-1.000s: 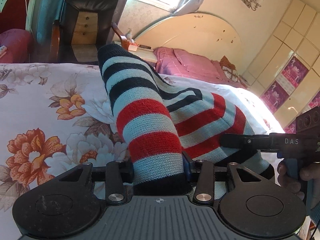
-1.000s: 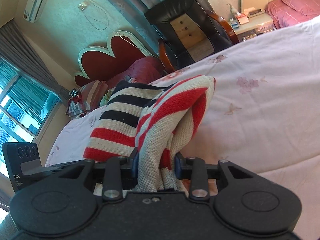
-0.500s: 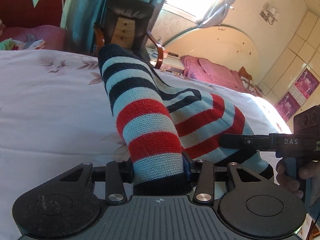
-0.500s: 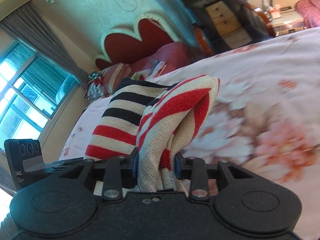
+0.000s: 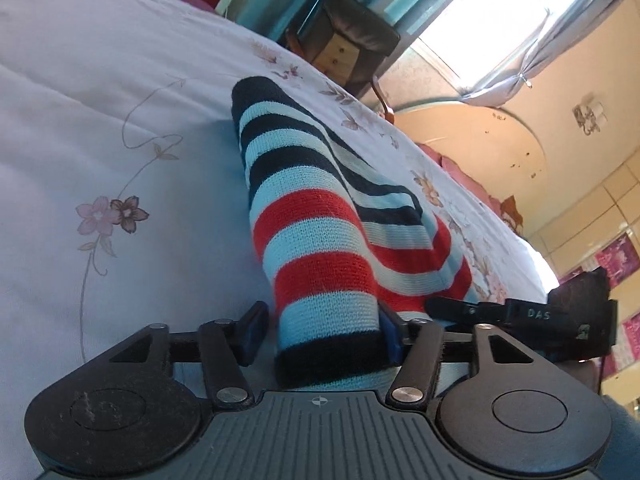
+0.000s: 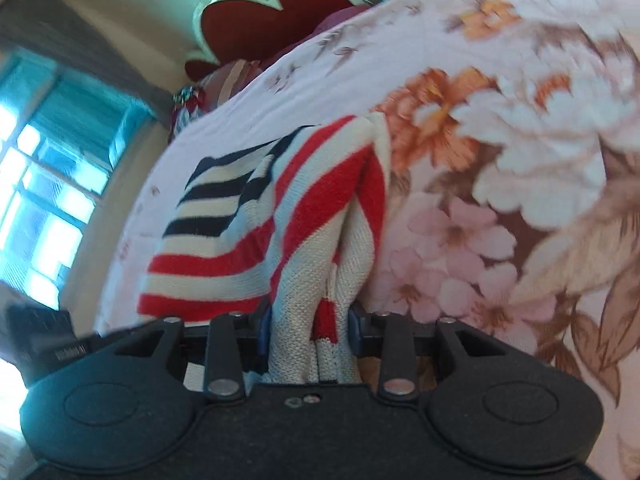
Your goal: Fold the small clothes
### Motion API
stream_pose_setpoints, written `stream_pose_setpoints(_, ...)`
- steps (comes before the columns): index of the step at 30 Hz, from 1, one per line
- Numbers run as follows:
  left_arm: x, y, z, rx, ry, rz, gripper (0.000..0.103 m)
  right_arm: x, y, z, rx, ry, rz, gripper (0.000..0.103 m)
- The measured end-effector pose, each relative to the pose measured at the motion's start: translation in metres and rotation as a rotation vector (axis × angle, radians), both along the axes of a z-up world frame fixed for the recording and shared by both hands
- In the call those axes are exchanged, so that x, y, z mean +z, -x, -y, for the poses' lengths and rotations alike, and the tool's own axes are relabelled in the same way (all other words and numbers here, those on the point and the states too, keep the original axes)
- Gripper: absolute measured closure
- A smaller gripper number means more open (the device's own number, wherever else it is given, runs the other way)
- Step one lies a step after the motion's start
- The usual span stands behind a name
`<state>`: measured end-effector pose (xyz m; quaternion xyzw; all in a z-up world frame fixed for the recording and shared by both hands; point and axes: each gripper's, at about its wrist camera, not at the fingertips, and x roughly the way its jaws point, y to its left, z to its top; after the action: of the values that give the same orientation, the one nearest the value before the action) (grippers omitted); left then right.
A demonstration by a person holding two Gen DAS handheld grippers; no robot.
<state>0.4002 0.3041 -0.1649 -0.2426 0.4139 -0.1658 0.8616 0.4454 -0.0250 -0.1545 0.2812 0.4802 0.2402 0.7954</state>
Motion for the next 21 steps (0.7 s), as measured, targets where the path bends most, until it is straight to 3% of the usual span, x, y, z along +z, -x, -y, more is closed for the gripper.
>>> stream_pose_setpoints(2,0.001,-0.002,0.000,0.007,-0.022,0.007,0.034,0.004,0.006,-0.005,0.002,0.030,0.023,0.070)
stream_pose_setpoints(4,0.011,0.002,-0.005,0.022,-0.035,0.016,0.034,0.011,0.006,-0.007,0.001,0.047,0.016,0.060)
stream_pose_setpoints(6,0.028,0.018,-0.015,0.051,-0.082,0.075,0.034,0.028,0.012,-0.005,-0.036,0.102,0.052,0.053)
stream_pose_setpoints(8,0.051,0.029,-0.021,0.087,-0.172,0.165,0.034,0.051,0.023,-0.002,-0.060,0.176,0.162,0.062)
stream_pose_setpoints(9,0.059,0.033,-0.020,0.076,-0.194,0.209,0.034,0.063,0.027,-0.001,-0.059,0.205,0.209,0.077)
stream_pose_setpoints(10,0.069,0.034,-0.018,0.051,-0.208,0.251,0.034,0.069,0.029,0.000,-0.044,0.228,0.260,0.082)
stream_pose_setpoints(14,0.072,0.015,0.026,-0.124,-0.369,0.288,0.034,0.082,0.020,-0.040,0.093,0.349,0.372,0.086)
stream_pose_setpoints(17,0.051,-0.004,0.049,-0.181,-0.471,0.213,0.034,0.063,0.005,-0.070,0.169,0.536,0.347,0.091)
stream_pose_setpoints(18,0.045,-0.005,0.051,-0.181,-0.472,0.204,0.034,0.053,-0.001,-0.072,0.174,0.580,0.321,0.091)
stream_pose_setpoints(21,0.043,-0.005,0.049,-0.159,-0.430,0.207,0.034,0.046,-0.010,-0.063,0.119,0.524,0.299,0.091)
